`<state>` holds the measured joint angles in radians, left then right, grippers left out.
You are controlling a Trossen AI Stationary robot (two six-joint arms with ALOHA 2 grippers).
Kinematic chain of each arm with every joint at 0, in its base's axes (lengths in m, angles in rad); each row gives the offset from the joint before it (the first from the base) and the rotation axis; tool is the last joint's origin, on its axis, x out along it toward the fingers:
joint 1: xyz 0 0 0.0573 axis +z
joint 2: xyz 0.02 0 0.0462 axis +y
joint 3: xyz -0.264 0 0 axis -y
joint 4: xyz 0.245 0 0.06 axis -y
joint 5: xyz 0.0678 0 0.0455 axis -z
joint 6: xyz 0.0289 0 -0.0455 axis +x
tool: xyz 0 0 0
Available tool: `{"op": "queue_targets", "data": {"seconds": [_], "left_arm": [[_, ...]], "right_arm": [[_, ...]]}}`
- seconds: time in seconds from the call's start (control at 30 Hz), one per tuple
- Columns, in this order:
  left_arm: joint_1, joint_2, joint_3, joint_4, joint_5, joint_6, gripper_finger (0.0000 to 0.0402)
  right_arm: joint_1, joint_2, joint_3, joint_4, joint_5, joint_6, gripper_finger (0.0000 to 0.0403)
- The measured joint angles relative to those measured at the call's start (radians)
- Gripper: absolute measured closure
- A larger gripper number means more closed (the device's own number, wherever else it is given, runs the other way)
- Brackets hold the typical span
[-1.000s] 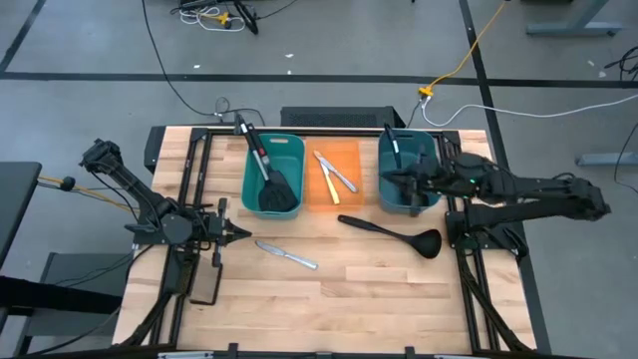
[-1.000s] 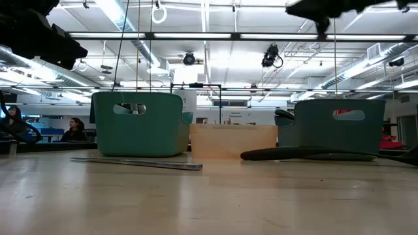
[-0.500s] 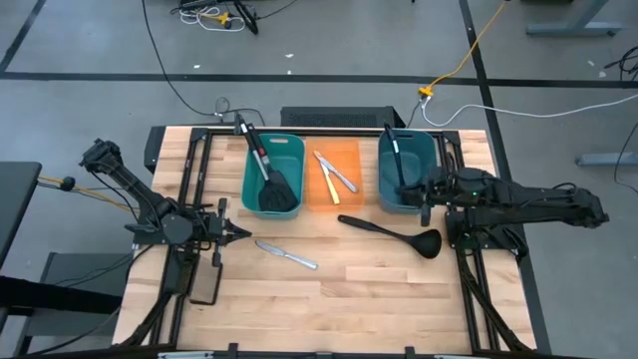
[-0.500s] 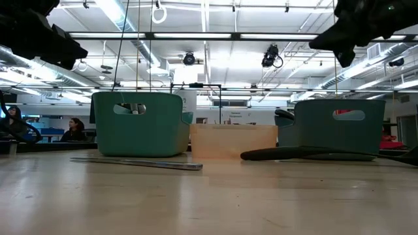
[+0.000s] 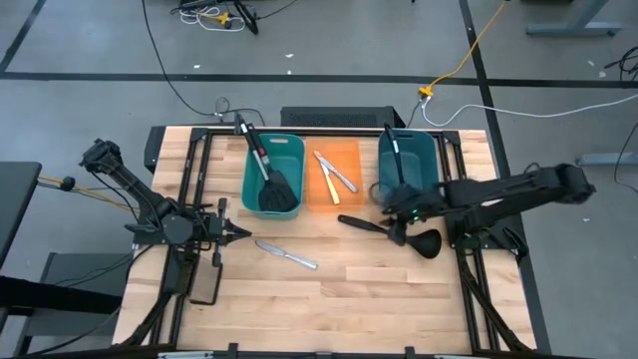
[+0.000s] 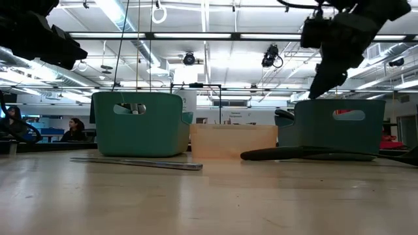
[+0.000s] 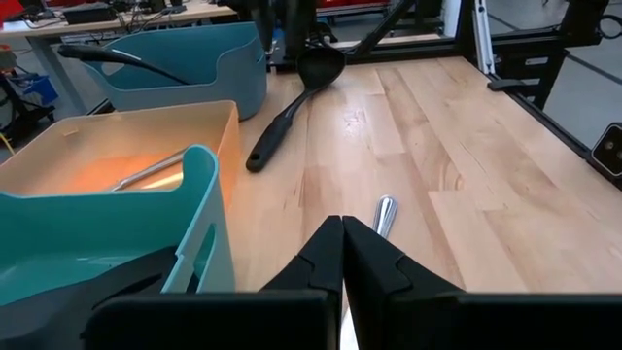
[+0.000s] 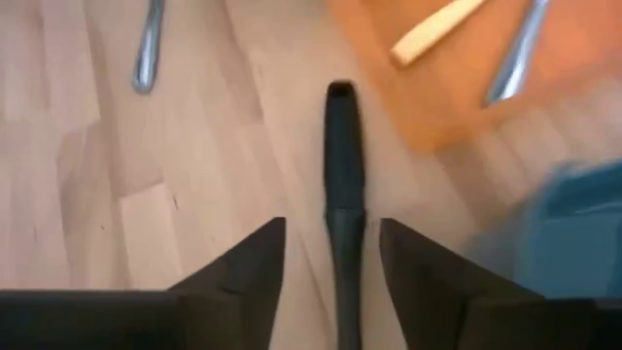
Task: Pick & Place Kitchen Items
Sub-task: Adjust the blue bin
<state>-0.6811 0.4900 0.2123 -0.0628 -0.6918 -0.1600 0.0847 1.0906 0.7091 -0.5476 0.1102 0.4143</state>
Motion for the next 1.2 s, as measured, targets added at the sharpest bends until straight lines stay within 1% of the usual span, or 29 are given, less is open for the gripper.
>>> {"op": "queue_targets", "data": {"seconds": [0.07, 0.13, 0.27, 0.37, 0.8, 1.0, 1.2], "left_arm": [[0.000, 0.000, 0.000, -0.002, 0.000, 0.000, 0.0393], [0.000, 0.000, 0.000, -0.003, 0.000, 0.000, 0.0393], [0.000, 0.000, 0.000, -0.018, 0.000, -0.003, 0.0393], [0.000, 0.000, 0.000, -0.025, 0.000, -0.011, 0.0392], [0.000, 0.000, 0.000, -0.025, 0.004, -0.012, 0.0390], [0.000, 0.000, 0.000, -0.025, 0.004, -0.012, 0.0390], [0.000, 0.000, 0.000, -0.025, 0.004, -0.012, 0.0390]], "right_arm": [[0.024, 0.075, 0.032, -0.016, 0.004, 0.014, 0.0212], [0.047, 0.147, 0.062, -0.045, 0.020, 0.025, 0.0205], [0.084, 0.262, 0.111, -0.129, 0.050, 0.053, 0.0202], [0.109, 0.315, 0.130, -0.152, 0.057, 0.071, 0.0202], [0.122, 0.391, 0.131, -0.182, 0.096, 0.090, 0.0201], [0.119, 0.399, 0.132, -0.187, 0.117, 0.084, 0.0201], [0.119, 0.399, 0.132, -0.187, 0.112, 0.085, 0.0201]]}}
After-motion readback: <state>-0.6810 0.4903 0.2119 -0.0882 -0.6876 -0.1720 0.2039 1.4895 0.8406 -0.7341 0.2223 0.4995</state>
